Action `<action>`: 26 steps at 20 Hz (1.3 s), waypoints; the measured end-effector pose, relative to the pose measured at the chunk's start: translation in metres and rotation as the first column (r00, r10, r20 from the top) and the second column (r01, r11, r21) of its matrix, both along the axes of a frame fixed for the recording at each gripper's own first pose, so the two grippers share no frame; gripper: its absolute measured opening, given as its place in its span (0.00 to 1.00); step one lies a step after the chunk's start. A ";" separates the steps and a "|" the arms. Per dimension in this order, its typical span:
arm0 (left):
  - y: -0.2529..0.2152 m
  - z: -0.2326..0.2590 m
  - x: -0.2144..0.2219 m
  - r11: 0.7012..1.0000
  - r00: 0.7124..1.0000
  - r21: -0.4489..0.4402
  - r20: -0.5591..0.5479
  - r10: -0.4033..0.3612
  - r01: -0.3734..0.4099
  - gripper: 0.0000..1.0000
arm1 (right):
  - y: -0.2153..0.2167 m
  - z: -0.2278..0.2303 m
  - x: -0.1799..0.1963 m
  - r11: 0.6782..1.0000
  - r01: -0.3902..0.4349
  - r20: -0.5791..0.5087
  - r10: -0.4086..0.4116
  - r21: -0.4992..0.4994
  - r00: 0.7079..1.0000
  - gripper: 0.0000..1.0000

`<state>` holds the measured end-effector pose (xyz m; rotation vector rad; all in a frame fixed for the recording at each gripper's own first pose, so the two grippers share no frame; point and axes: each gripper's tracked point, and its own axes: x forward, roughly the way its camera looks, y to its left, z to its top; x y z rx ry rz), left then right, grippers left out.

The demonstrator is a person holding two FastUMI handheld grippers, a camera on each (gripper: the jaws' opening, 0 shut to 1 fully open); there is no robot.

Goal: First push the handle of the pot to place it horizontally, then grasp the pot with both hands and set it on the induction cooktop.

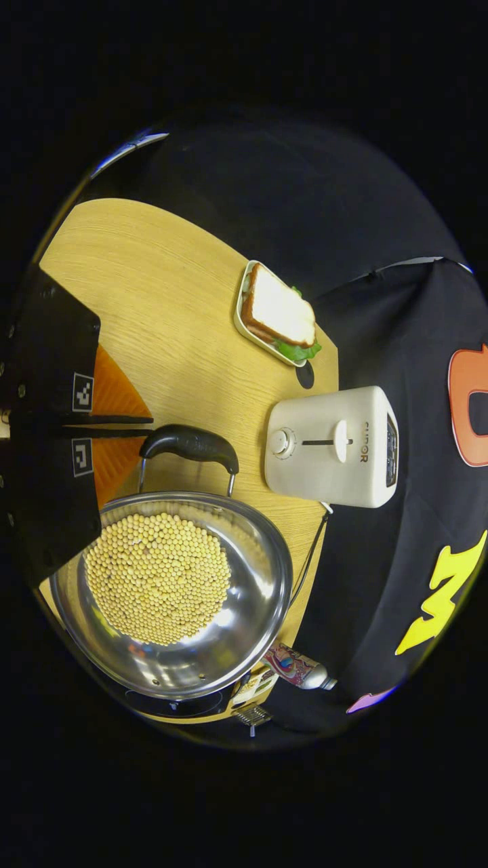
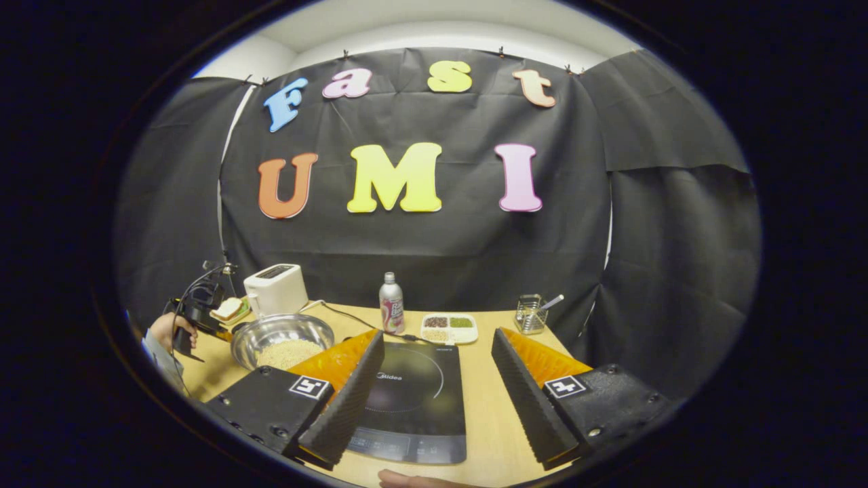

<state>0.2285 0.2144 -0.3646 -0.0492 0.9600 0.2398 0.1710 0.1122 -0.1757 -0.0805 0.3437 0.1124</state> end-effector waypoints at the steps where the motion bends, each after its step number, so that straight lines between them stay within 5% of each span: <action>1: -0.008 0.007 -0.003 1.000 1.000 -0.022 0.020 -0.014 0.014 0.00 | 0.004 -0.003 0.000 1.000 -0.007 -0.007 0.007 0.004 1.000 1.00; 2: -0.014 0.014 -0.007 0.999 0.999 -0.043 0.041 -0.022 0.024 0.11 | 0.008 -0.008 0.000 1.000 -0.013 -0.014 0.013 0.001 1.000 1.00; 4: -0.022 0.029 -0.013 0.997 0.996 -0.068 0.086 -0.025 0.031 0.17 | 0.017 -0.017 0.000 0.999 -0.029 -0.024 0.029 -0.014 0.999 0.98; 11: -0.051 0.074 -0.035 0.991 0.974 -0.048 0.196 -0.116 0.128 0.97 | 0.059 -0.053 0.013 0.997 -0.072 -0.091 0.070 -0.017 0.993 1.00; 21: -0.055 0.085 -0.015 0.989 0.955 -0.050 0.272 -0.122 0.140 0.96 | 0.136 -0.119 0.059 0.990 -0.135 -0.235 0.142 0.045 0.962 1.00; 26: -0.049 0.061 0.002 0.988 0.962 -0.066 0.245 -0.119 0.139 0.96 | 0.160 -0.156 0.083 0.993 -0.096 -0.289 0.111 0.065 0.951 0.98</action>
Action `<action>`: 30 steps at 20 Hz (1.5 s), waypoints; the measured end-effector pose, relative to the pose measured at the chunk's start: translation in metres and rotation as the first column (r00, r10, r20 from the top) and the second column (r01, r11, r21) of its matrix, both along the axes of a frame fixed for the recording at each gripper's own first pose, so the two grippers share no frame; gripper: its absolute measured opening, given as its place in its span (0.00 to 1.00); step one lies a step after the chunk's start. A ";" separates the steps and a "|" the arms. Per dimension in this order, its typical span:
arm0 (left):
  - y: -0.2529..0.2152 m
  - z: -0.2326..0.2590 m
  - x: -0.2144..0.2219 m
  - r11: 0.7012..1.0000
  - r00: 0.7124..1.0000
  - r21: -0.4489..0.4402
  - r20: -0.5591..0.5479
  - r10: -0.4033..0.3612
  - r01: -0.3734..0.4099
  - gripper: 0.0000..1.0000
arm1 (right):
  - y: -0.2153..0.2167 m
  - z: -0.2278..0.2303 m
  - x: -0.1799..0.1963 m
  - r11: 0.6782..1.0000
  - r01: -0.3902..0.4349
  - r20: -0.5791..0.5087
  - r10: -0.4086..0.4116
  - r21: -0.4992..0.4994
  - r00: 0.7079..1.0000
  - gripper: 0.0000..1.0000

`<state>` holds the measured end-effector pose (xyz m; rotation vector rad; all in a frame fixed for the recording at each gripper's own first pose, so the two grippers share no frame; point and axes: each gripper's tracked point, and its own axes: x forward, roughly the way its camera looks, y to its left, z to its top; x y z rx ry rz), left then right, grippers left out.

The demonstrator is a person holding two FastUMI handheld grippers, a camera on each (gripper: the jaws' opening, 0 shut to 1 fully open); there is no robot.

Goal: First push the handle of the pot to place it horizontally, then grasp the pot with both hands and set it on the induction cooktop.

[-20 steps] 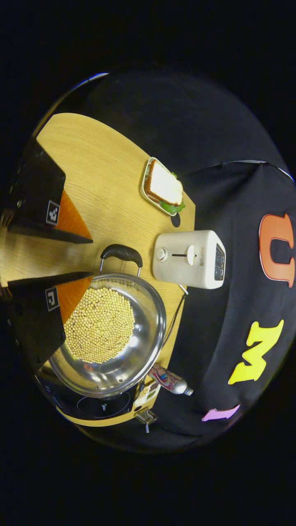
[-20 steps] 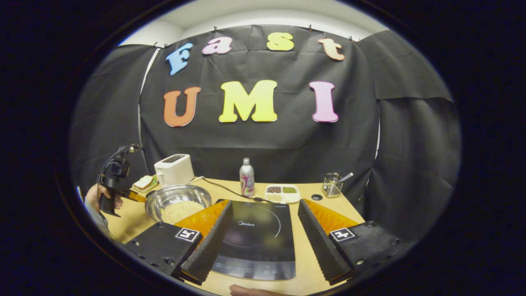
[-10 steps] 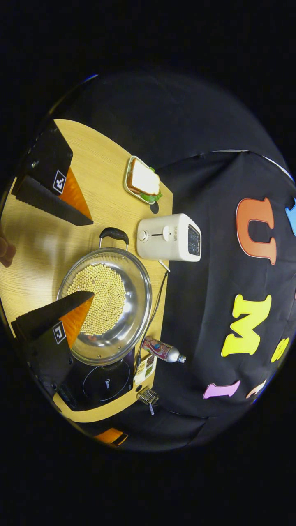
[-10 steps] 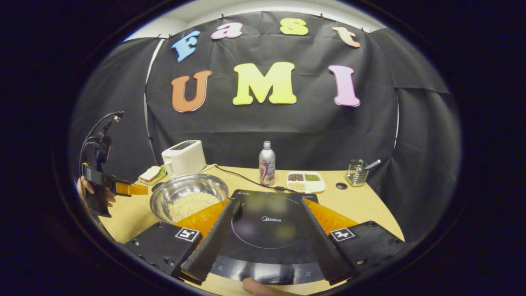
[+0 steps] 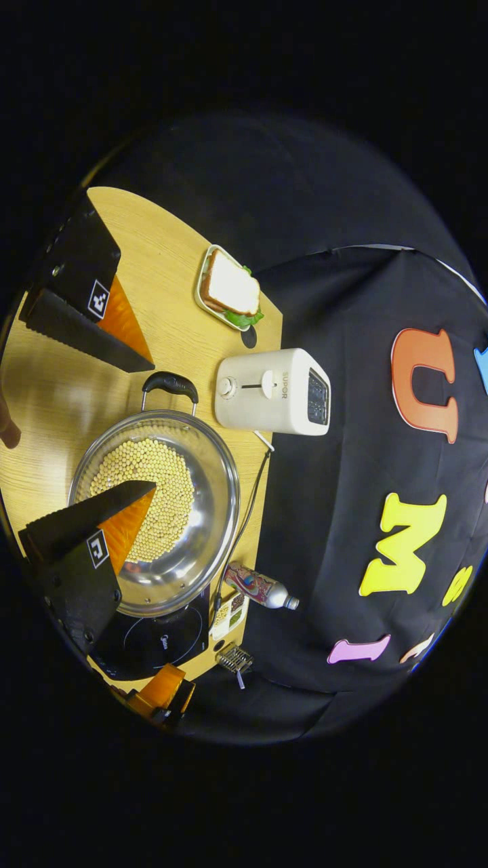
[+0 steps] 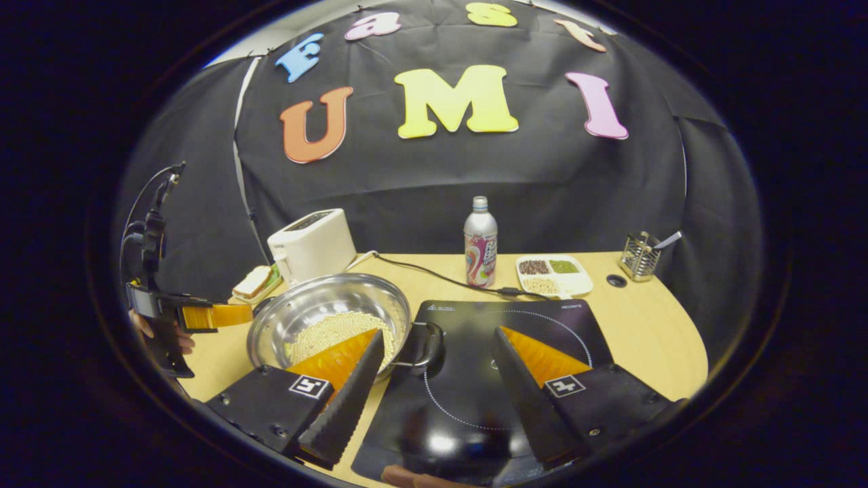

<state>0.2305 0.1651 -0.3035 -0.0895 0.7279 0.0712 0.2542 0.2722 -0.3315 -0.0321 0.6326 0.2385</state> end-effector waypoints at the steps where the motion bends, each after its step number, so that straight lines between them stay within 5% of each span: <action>1: 0.003 -0.006 0.001 1.000 1.000 0.004 -0.013 -0.001 0.001 0.96 | 0.006 -0.009 0.005 1.000 -0.001 -0.016 0.001 0.007 1.000 0.98; 7: 0.021 -0.037 0.022 1.000 0.999 0.028 -0.036 -0.005 0.006 1.00 | 0.026 -0.052 0.019 1.000 0.025 -0.099 -0.027 -0.013 0.995 0.98; 9: 0.034 -0.050 0.033 0.999 0.999 0.050 -0.049 -0.001 0.003 0.96 | 0.034 -0.059 0.025 1.000 0.026 -0.106 -0.027 -0.011 0.994 1.00; 10: 0.036 -0.056 0.036 0.999 0.998 0.040 -0.064 -0.007 0.010 0.85 | 0.034 -0.064 0.029 0.999 0.031 -0.110 -0.033 -0.022 0.993 1.00; 11: 0.035 -0.058 0.039 0.999 0.998 0.032 -0.068 -0.015 0.017 0.96 | 0.034 -0.070 0.029 0.999 0.041 -0.131 -0.045 -0.033 0.990 0.96; 12: 0.036 -0.062 0.044 0.999 0.997 0.027 -0.069 -0.021 0.023 0.96 | 0.038 -0.076 0.029 0.999 0.041 -0.156 -0.045 -0.026 0.987 1.00; 14: 0.040 -0.067 0.054 0.999 0.997 0.035 -0.076 -0.025 0.027 0.92 | 0.041 -0.082 0.028 0.999 0.034 -0.189 -0.039 -0.028 0.981 0.96; 17: 0.033 -0.070 0.054 1.000 0.992 -0.003 -0.124 -0.021 0.021 0.65 | 0.033 -0.083 0.036 0.999 0.017 -0.177 -0.023 -0.038 0.984 0.84; 19: 0.034 -0.073 0.056 0.998 0.991 0.026 -0.123 -0.052 0.056 0.65 | 0.035 -0.086 0.039 1.000 0.031 -0.183 -0.031 -0.002 0.983 0.72; 21: 0.035 -0.072 0.056 0.996 0.992 0.044 -0.103 -0.070 0.075 0.65 | 0.033 -0.087 0.039 0.999 0.013 -0.192 -0.020 -0.037 0.981 0.70; 22: 0.035 -0.072 0.057 0.996 0.993 0.046 -0.098 -0.071 0.076 0.55 | 0.033 -0.087 0.040 0.998 0.004 -0.199 -0.015 -0.055 0.980 0.73; 23: 0.035 -0.072 0.058 0.996 0.993 0.046 -0.094 -0.067 0.072 0.63 | 0.033 -0.087 0.041 0.997 -0.002 -0.209 -0.014 -0.073 0.978 0.70; 30: 0.034 -0.069 0.047 0.997 0.992 0.064 -0.120 -0.031 0.039 0.58 | 0.033 -0.088 0.042 0.992 -0.010 -0.246 -0.020 -0.122 0.969 0.61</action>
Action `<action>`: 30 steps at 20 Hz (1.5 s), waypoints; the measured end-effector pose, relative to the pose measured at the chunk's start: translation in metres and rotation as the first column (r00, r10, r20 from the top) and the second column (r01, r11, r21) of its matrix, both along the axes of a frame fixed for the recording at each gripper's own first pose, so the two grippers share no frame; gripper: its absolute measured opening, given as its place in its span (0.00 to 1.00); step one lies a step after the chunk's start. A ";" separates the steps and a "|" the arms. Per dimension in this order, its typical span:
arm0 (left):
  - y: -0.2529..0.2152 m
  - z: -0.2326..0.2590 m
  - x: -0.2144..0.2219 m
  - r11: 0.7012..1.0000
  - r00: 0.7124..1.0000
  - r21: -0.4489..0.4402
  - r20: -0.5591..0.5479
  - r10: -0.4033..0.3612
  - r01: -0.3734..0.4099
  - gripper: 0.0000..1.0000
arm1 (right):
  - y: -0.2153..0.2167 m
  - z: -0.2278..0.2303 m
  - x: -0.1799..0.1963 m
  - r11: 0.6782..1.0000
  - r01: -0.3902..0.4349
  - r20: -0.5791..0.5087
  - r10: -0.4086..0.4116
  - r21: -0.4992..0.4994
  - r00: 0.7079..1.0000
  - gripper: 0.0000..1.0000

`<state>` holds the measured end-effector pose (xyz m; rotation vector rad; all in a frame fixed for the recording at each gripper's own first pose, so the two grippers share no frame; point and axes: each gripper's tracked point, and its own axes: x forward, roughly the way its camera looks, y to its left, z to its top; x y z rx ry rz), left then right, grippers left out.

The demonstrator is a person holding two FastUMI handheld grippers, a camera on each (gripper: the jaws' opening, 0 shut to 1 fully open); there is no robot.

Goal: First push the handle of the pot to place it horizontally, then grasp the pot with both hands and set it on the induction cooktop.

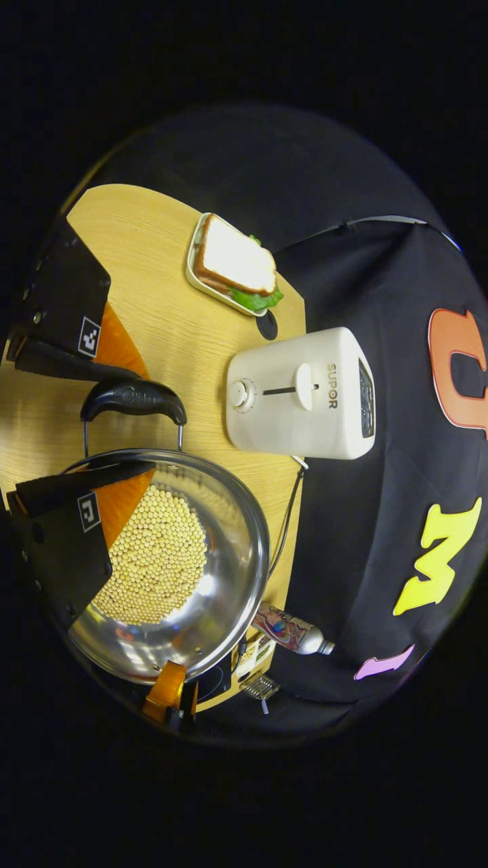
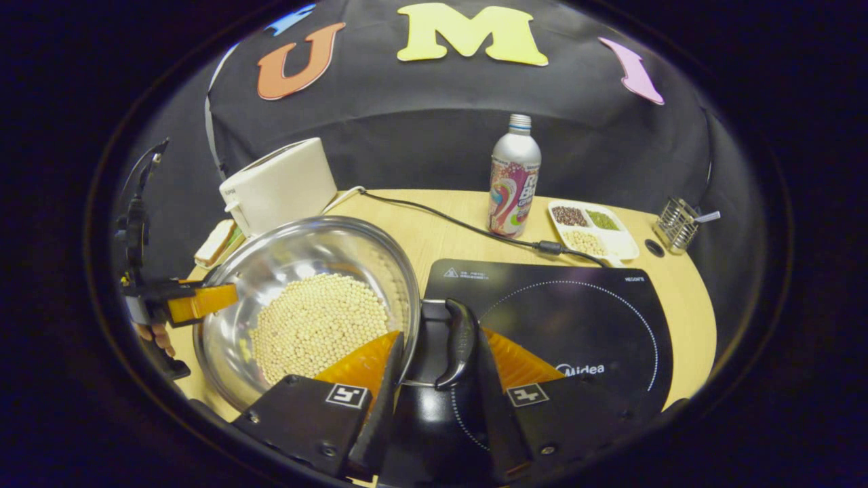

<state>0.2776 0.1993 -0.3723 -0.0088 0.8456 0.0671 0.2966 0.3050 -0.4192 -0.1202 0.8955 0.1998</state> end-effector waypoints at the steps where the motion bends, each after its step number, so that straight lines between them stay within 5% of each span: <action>1: 0.001 0.002 -0.004 1.000 1.000 0.007 -0.003 0.001 -0.001 0.67 | 0.001 0.001 -0.002 1.000 0.000 -0.007 0.000 0.008 1.000 0.58; 2: 0.002 0.005 -0.005 1.000 1.000 0.010 0.000 0.000 0.000 0.57 | 0.002 0.003 -0.005 1.000 -0.002 -0.012 0.003 0.015 1.000 0.58; 24: -0.078 0.171 -0.067 0.999 0.995 0.046 0.096 -0.008 0.004 0.57 | -0.065 0.182 -0.058 0.996 -0.025 0.057 0.020 0.084 0.998 0.56; 25: -0.085 0.179 -0.069 0.999 0.995 0.046 0.103 -0.010 0.005 0.67 | -0.072 0.191 -0.060 0.996 -0.019 0.061 0.014 0.088 0.998 0.59; 26: -0.092 0.187 -0.072 0.999 0.994 0.047 0.109 -0.010 0.005 0.57 | -0.078 0.199 -0.064 0.995 -0.012 0.060 0.006 0.098 0.998 0.56; 30: -0.123 0.216 -0.083 0.998 0.992 0.061 0.124 -0.020 0.013 0.57 | -0.108 0.229 -0.077 0.990 -0.008 0.071 -0.002 0.139 0.997 0.56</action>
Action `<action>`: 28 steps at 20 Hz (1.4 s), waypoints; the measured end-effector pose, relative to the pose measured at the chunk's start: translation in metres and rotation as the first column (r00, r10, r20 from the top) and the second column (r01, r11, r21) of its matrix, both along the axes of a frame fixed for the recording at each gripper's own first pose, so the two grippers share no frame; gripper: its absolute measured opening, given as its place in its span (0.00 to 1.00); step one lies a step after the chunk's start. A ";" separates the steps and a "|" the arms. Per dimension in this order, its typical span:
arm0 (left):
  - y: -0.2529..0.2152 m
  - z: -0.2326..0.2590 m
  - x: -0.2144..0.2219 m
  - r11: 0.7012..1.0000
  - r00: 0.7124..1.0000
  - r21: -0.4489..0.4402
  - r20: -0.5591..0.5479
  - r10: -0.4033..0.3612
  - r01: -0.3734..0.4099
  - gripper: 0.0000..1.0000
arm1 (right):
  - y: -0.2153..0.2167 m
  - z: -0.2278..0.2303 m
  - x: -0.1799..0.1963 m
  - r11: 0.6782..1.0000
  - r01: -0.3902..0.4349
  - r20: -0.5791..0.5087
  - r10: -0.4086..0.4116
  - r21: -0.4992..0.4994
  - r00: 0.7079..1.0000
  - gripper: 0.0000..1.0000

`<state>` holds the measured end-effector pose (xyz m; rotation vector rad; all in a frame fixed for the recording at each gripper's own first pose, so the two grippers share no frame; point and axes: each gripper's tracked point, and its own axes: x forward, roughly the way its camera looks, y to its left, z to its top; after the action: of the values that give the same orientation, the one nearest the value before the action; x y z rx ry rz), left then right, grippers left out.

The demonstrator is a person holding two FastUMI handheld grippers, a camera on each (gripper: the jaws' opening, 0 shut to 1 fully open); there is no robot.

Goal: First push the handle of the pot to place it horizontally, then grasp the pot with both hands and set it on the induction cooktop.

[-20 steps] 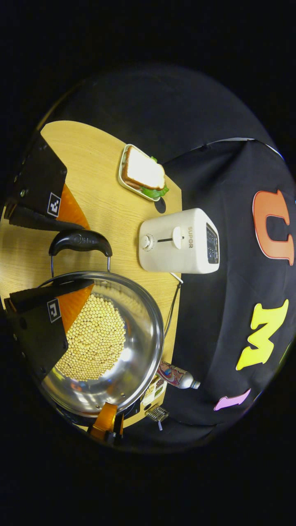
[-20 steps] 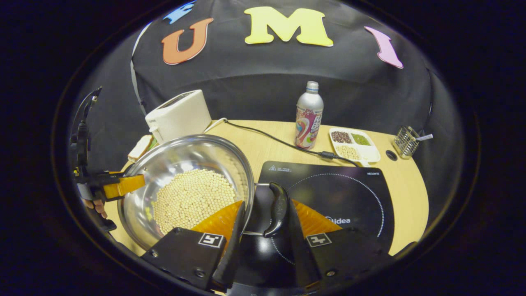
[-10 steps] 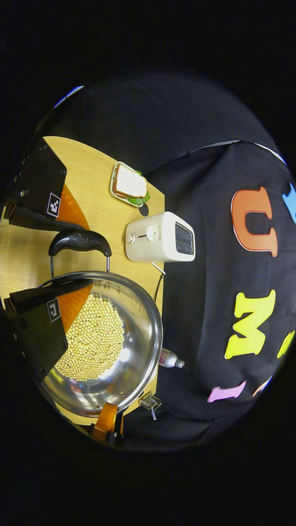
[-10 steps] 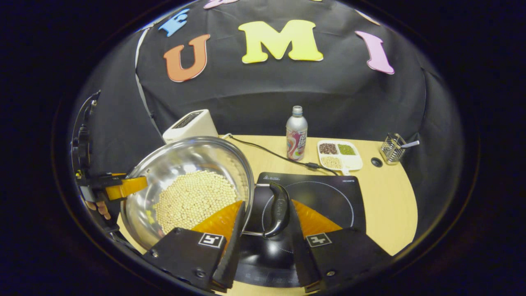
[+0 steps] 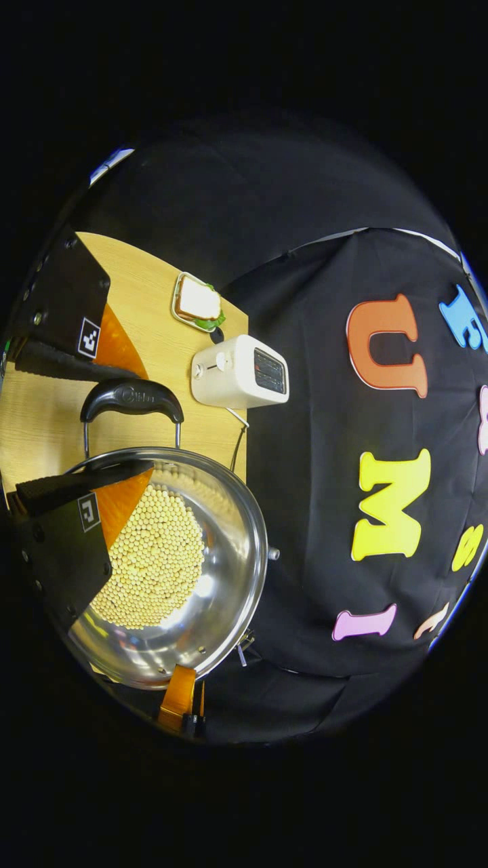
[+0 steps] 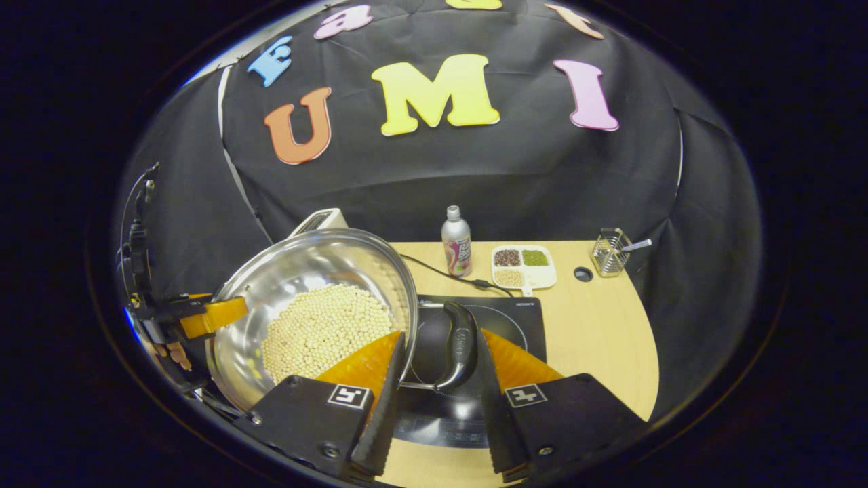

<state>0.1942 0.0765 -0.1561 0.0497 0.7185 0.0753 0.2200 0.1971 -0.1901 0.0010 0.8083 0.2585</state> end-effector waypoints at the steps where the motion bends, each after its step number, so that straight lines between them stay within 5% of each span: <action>1: -0.007 0.006 -0.003 1.000 1.000 0.004 0.007 0.000 0.000 0.57 | -0.008 0.007 -0.003 1.000 0.002 0.006 -0.002 0.007 1.000 0.56; 9: -0.077 0.016 -0.010 0.998 0.998 0.010 0.012 -0.059 0.059 0.57 | -0.083 0.030 -0.019 0.999 0.045 0.059 -0.045 0.005 0.997 0.59; 17: -0.135 -0.034 0.010 0.993 0.993 -0.031 -0.038 -0.113 0.112 0.57 | -0.150 -0.008 -0.006 0.993 0.115 0.028 -0.115 -0.016 0.993 0.59; 28: -0.151 -0.119 0.055 0.992 0.990 -0.077 -0.096 -0.105 0.098 0.57 | -0.164 -0.086 0.041 0.992 0.124 -0.008 -0.125 -0.037 0.992 0.56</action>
<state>0.2488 -0.0741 -0.2749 0.0210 0.8171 -0.0513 0.2607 0.0328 -0.2764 0.0184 0.8194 0.1259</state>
